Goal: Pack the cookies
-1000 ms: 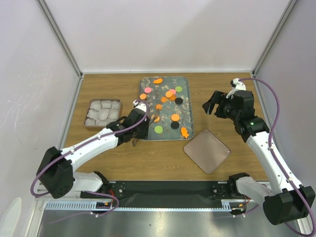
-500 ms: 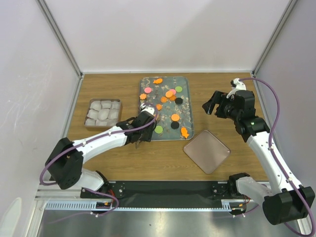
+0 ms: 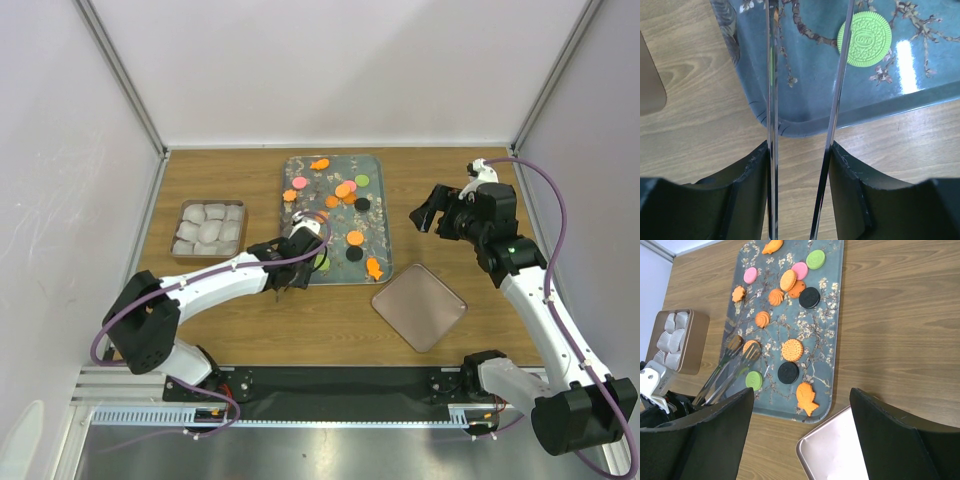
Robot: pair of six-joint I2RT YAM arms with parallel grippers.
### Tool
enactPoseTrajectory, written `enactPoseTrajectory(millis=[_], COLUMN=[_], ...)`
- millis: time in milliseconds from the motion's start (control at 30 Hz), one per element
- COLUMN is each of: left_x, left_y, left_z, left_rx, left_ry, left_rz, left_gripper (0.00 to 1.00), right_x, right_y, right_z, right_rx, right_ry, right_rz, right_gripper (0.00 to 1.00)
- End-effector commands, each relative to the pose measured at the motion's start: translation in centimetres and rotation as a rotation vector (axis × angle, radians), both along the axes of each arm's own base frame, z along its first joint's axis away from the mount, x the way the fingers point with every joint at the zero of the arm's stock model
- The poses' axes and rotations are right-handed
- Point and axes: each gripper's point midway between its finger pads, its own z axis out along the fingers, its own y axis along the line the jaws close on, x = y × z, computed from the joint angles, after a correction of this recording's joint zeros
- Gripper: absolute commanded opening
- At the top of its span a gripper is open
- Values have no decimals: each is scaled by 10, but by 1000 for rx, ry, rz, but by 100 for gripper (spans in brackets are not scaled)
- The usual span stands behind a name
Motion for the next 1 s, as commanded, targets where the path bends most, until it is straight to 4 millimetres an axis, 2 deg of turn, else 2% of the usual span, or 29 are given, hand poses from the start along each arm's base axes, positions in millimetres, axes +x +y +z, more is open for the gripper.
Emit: enactPoseTrajectory(millis=[0,167,367,500,700,833,967], left_x=[8,7,10,15,23,30,37], left_y=[-5,-8,-7,-14,-12,1,29], left_z=[14,13,21,42,72,88,110], left_rx=[-8,-13,7,-31,-48,-55,-85], left_ry=[-42,-35,-44,-74,-118,-141,-175], left_rz=[1,-13,-19,-33,-29,6,83], left_gripper=[52,49,42,41,41,41,41], right_x=[4,4,3,3,2,2,2], right_y=[1,0,1,0,-2,-1,1], right_z=[8,9,9,12,11,10,8], right_rx=[2,4,4,3,0,3,9], right_ry=[-38,-40,-42,-49,-47,-44,-38], right_rz=[12,12,16,10,6,8,17], right_gripper=[84,84,84,84,84,84,84])
